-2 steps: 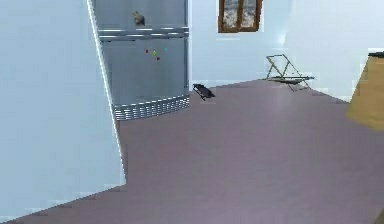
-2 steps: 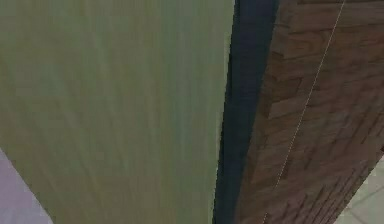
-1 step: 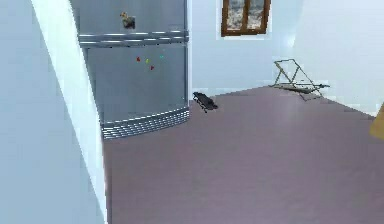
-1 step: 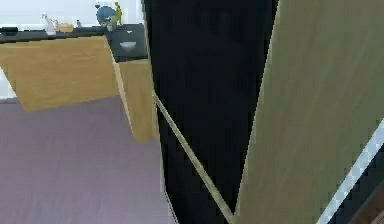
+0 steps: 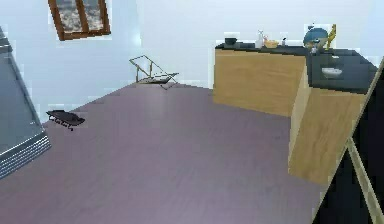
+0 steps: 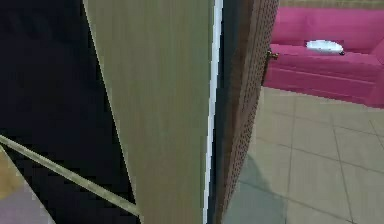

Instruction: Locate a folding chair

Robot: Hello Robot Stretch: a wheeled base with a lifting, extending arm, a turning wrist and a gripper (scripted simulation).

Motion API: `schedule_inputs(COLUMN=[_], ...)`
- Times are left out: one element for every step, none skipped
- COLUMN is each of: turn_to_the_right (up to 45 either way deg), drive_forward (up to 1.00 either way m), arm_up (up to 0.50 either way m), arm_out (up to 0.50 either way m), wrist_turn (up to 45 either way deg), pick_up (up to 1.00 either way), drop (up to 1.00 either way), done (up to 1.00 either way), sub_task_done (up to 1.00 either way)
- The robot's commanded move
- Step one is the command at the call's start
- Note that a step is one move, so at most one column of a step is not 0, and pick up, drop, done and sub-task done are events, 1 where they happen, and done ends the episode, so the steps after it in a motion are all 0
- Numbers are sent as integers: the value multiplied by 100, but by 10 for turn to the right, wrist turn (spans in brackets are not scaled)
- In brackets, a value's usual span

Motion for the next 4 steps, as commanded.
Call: schedule_inputs(turn_to_the_right=[0, 0, 0, -300], drive_forward=[100, 100, 85, 0], arm_up=[0, 0, 0, 0], arm_out=[0, 0, 0, 0], wrist_turn=[0, 0, 0, 0], pick_up=[0, 0, 0, 0], drop=[0, 0, 0, 0], done=[0, 0, 0, 0], sub_task_done=[0, 0, 0, 0])
